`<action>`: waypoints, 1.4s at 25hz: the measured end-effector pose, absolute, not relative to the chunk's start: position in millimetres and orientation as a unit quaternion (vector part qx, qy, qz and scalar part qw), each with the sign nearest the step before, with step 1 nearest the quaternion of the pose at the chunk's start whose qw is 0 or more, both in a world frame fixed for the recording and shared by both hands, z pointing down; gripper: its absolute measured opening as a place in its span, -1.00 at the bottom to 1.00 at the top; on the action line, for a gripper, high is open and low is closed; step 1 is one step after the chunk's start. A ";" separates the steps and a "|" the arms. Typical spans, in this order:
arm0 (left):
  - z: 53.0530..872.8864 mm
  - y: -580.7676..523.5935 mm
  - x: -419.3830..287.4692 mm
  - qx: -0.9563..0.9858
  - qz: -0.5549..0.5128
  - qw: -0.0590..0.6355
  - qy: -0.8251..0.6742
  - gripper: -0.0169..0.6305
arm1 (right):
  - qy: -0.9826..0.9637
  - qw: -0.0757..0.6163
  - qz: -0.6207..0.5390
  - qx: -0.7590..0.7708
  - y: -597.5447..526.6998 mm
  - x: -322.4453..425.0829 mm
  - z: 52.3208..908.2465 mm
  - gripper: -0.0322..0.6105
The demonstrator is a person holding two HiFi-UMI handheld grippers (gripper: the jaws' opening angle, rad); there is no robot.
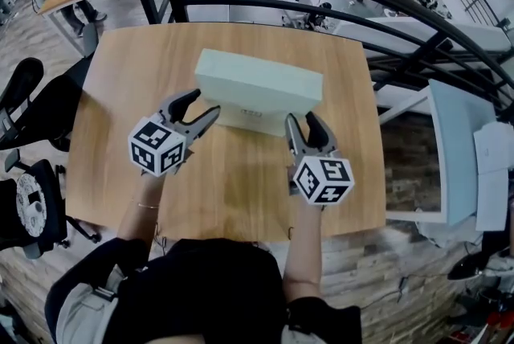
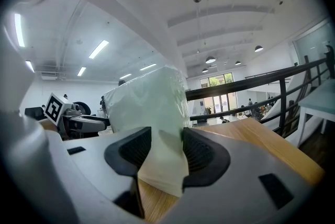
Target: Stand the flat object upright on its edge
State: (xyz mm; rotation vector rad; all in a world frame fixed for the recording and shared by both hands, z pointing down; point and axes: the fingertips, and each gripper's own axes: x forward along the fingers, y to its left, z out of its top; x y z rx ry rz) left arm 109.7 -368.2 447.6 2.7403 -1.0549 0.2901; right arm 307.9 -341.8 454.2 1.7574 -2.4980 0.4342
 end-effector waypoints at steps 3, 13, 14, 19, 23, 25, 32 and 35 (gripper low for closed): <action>447.2 -365.3 108.7 0.926 0.099 0.094 -0.353 -0.15 | -0.809 0.029 0.139 0.570 -337.9 306.5 452.2 -0.33; 432.9 -357.7 107.8 0.929 0.089 0.081 -0.350 -0.15 | -0.809 0.022 0.128 0.574 -325.0 303.6 441.6 -0.33; 432.4 -357.4 107.5 0.929 0.089 0.081 -0.350 -0.15 | -0.809 0.020 0.129 0.574 -323.9 302.7 440.4 -0.33; 431.7 -351.8 102.6 0.930 0.088 0.080 -0.348 -0.15 | -0.808 0.013 0.126 0.575 -315.8 297.0 437.8 -0.33; 431.7 -341.7 100.0 0.933 0.085 0.079 -0.341 -0.15 | -0.808 0.015 0.125 0.576 -305.3 288.8 436.9 -0.33; 430.2 -336.4 100.3 0.934 0.083 0.077 -0.338 -0.15 | -0.807 0.014 0.124 0.578 -299.6 287.4 436.1 -0.33; 421.9 -317.2 97.8 0.937 0.076 0.070 -0.335 -0.20 | -0.810 0.005 0.112 0.575 -280.4 281.4 426.9 -0.38; 417.7 -309.8 99.0 0.935 0.069 0.070 -0.340 -0.27 | -0.820 0.011 0.113 0.561 -274.7 278.1 424.0 -0.57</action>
